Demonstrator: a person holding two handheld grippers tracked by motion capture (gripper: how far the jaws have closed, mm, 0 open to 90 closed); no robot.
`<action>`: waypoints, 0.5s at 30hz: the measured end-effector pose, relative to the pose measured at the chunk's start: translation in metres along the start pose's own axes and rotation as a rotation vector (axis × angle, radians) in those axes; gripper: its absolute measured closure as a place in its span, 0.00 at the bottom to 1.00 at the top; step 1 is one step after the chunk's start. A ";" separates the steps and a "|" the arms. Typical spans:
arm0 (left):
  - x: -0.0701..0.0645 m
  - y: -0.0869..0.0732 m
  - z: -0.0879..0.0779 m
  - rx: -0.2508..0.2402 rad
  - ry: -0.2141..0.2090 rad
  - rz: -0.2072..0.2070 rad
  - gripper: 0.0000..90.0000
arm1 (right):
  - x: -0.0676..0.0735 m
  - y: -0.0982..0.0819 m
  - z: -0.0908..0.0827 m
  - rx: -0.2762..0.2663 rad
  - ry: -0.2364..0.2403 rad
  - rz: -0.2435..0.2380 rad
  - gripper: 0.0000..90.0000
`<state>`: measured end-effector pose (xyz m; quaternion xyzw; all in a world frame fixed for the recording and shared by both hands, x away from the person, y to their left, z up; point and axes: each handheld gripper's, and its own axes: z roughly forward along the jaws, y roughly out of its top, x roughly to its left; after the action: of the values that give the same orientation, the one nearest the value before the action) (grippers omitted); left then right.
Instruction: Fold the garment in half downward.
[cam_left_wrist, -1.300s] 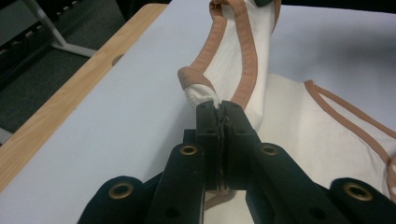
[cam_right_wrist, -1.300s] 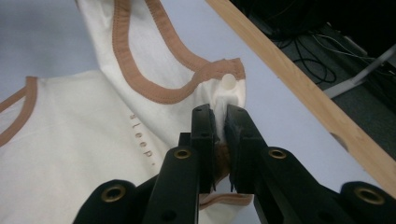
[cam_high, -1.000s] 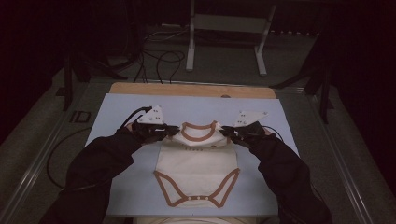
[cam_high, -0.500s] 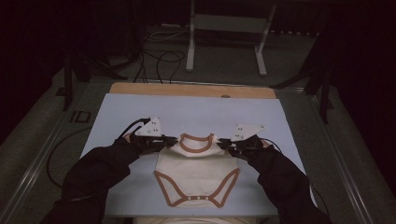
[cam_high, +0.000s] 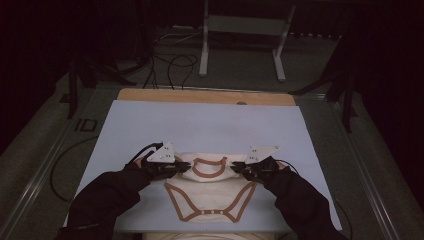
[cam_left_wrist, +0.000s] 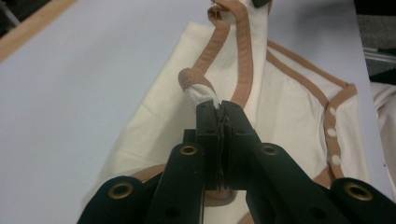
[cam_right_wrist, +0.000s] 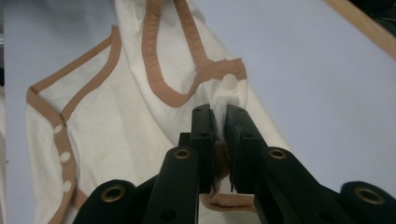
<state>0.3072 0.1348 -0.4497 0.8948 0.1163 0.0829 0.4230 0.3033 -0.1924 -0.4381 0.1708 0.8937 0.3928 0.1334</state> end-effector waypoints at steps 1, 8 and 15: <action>-0.002 -0.002 0.001 0.007 -0.003 0.003 0.97 | 0.003 -0.003 0.000 0.004 0.011 0.006 0.92; -0.012 -0.014 0.007 0.019 -0.025 -0.007 0.97 | 0.013 -0.015 0.004 0.005 0.047 0.019 0.92; -0.026 -0.021 0.013 0.046 -0.051 0.008 0.97 | 0.023 -0.026 0.006 0.018 0.073 0.022 0.92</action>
<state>0.2826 0.1308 -0.4758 0.9065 0.1038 0.0592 0.4050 0.2792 -0.1955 -0.4640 0.1672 0.8997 0.3920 0.0948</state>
